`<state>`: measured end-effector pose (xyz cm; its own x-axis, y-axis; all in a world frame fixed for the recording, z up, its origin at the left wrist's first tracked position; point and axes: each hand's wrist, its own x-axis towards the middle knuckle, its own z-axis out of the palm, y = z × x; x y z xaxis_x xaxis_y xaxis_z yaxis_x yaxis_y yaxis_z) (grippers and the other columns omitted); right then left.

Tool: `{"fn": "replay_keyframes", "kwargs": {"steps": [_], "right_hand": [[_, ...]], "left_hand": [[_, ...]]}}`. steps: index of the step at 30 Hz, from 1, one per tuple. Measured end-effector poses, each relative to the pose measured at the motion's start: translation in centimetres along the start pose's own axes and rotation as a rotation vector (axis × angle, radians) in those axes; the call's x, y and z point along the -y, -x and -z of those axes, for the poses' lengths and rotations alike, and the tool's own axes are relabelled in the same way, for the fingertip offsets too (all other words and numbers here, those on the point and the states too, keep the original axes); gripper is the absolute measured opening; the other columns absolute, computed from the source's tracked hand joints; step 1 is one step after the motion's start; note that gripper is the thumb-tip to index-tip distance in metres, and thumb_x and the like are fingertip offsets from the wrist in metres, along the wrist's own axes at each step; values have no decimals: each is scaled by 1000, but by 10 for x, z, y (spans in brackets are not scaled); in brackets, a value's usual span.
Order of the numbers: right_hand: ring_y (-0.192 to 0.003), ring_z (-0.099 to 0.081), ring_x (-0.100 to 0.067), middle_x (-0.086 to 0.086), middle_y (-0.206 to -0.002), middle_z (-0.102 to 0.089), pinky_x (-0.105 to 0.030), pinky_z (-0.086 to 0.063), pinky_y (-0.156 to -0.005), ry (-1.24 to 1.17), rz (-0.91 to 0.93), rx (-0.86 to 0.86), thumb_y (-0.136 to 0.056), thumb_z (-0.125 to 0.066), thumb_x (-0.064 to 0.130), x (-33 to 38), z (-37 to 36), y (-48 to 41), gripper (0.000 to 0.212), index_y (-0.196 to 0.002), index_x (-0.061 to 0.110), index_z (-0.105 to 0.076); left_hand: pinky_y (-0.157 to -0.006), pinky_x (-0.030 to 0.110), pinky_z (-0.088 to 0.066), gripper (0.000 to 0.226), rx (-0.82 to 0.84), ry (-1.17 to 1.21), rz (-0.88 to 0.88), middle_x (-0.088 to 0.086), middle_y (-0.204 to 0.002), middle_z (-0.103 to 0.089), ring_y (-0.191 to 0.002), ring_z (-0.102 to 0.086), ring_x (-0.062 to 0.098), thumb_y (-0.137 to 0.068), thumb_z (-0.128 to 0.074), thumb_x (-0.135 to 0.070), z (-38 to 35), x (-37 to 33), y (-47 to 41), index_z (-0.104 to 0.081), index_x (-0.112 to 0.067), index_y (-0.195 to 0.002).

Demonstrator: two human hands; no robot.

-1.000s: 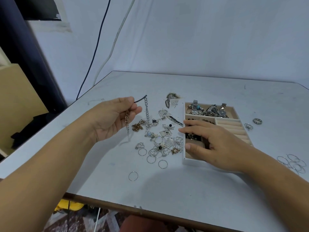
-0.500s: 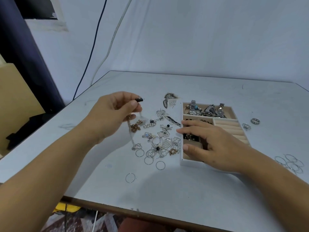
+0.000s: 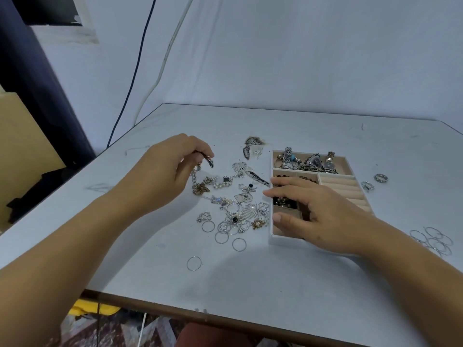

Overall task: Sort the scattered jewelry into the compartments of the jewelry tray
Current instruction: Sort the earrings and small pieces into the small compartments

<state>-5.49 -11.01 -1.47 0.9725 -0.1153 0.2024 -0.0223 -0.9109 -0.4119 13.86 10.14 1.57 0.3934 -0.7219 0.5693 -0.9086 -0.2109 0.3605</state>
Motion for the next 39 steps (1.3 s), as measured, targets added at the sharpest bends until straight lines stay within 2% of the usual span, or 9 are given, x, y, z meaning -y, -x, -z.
{"fn": "replay_keyframes", "kwargs": {"steps": [2,5,10,14,16,23,29,33,39], "right_hand": [[-134,-29,8,21,-145,-37,-17,-23,-107,-8,-2,-2,-83,-49,59,0,0,0,50,-130,43,-50],[-133,-30,7,22,-144,-37,-18,-24,-108,-6,-2,-2,-82,-49,60,0,0,0,50,-130,43,-50],[-132,-30,8,22,-144,-37,-16,-23,-107,-9,-4,0,-83,-50,58,1,1,0,48,-129,44,-50],[-132,-30,7,20,-144,-38,-10,-19,-103,-7,-7,4,-85,-53,55,2,2,0,46,-129,42,-51],[-132,-31,7,19,-143,-40,-7,-18,-101,7,-3,1,-85,-54,54,4,3,-1,46,-129,40,-52],[-119,-40,9,13,-130,-52,5,-20,-95,54,36,-22,-86,-54,54,11,7,-4,43,-121,31,-62],[-117,-49,-7,10,-120,-59,-31,-38,-103,148,118,2,-87,-51,49,24,7,-24,36,-114,29,-65],[-115,-48,-11,8,-119,-59,-32,-38,-100,168,126,29,-91,-55,39,31,2,-48,26,-114,30,-64],[-116,-43,-11,8,-116,-56,-37,-38,-98,190,86,84,-92,-54,34,34,-4,-84,22,-113,33,-63]], "left_hand": [[-71,13,-46,25,23,93,134,-12,-86,-63,-80,-60,1,-97,-47,-13,0,0,0,-60,-34,-95],[-71,18,-51,23,57,269,312,-14,-79,-66,-79,-66,0,-98,-45,-15,0,1,0,-62,-30,-93],[-70,11,-51,24,16,388,399,-7,-81,-65,-77,-69,3,-98,-45,-9,4,1,1,-62,-24,-90],[-73,27,-53,22,17,539,534,-3,-89,-68,-69,-64,6,-98,-45,-10,3,6,2,-62,-23,-90],[-72,27,-52,20,47,545,575,-4,-85,-71,-66,-61,4,-98,-48,-12,1,8,4,-64,-21,-91],[-83,30,-55,22,58,270,420,-5,-80,-72,-76,-68,7,-91,-61,-14,1,11,17,-70,-34,-87],[-81,8,-48,23,1,200,291,-19,-85,-71,-80,-67,-5,-86,-68,-13,6,10,20,-70,-34,-94],[-80,6,-47,21,-58,202,300,-32,-88,-67,-81,-68,-2,-85,-69,-13,7,18,22,-71,-31,-96],[-83,11,-49,20,-150,336,349,-25,-90,-70,-84,-68,-5,-84,-70,-9,-3,27,29,-70,-24,-98]]}}
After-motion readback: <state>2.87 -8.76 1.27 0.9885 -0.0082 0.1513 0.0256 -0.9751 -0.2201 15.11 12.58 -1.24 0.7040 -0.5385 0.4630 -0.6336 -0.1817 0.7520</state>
